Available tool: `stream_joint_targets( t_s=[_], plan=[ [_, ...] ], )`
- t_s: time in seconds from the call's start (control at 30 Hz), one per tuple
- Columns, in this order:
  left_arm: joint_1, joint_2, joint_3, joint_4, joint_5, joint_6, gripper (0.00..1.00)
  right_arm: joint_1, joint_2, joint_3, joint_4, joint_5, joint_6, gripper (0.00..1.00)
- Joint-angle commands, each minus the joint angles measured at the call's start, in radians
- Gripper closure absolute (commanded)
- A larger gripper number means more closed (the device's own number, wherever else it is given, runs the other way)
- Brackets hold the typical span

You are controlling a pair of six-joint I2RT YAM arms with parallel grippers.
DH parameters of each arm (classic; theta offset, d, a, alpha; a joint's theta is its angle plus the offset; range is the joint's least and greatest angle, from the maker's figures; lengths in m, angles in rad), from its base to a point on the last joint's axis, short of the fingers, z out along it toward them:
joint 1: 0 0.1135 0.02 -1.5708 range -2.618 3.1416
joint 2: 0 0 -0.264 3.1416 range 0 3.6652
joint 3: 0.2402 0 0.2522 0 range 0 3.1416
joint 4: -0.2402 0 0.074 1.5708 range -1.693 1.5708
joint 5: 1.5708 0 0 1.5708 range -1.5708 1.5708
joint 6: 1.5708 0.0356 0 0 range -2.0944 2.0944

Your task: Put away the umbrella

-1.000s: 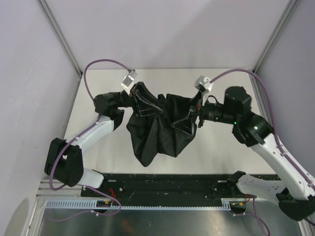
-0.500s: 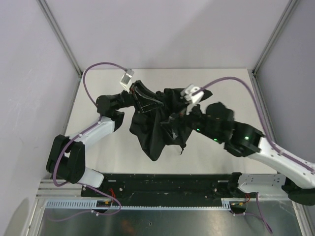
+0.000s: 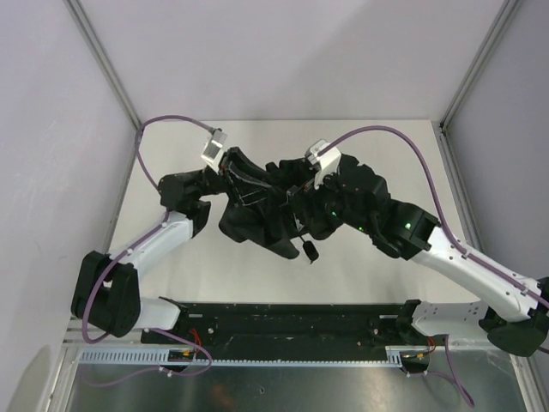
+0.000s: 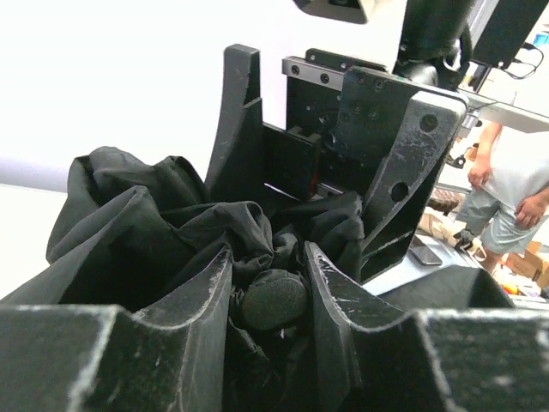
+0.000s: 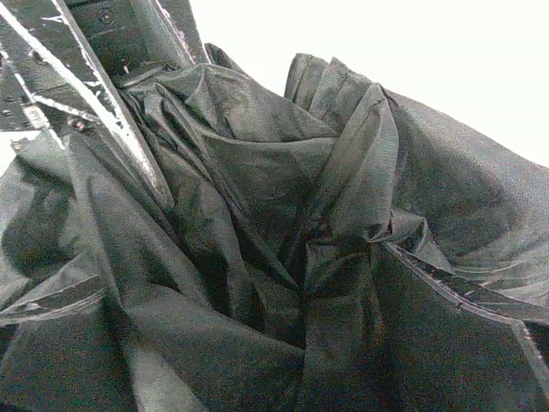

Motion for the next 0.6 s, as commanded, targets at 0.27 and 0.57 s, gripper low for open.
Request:
stream_joint_targets(
  t_s=[0.27, 0.57],
  plan=[
    [0.005, -0.052, 0.002, 0.247, -0.169, 0.060, 1.00, -0.030, -0.364, -0.028, -0.133, -0.138, 0.242, 0.01],
    [0.008, -0.049, 0.029, 0.246, -0.229, 0.009, 1.00, -0.122, -0.540, -0.328, 0.049, -0.293, 0.314, 0.01]
  ],
)
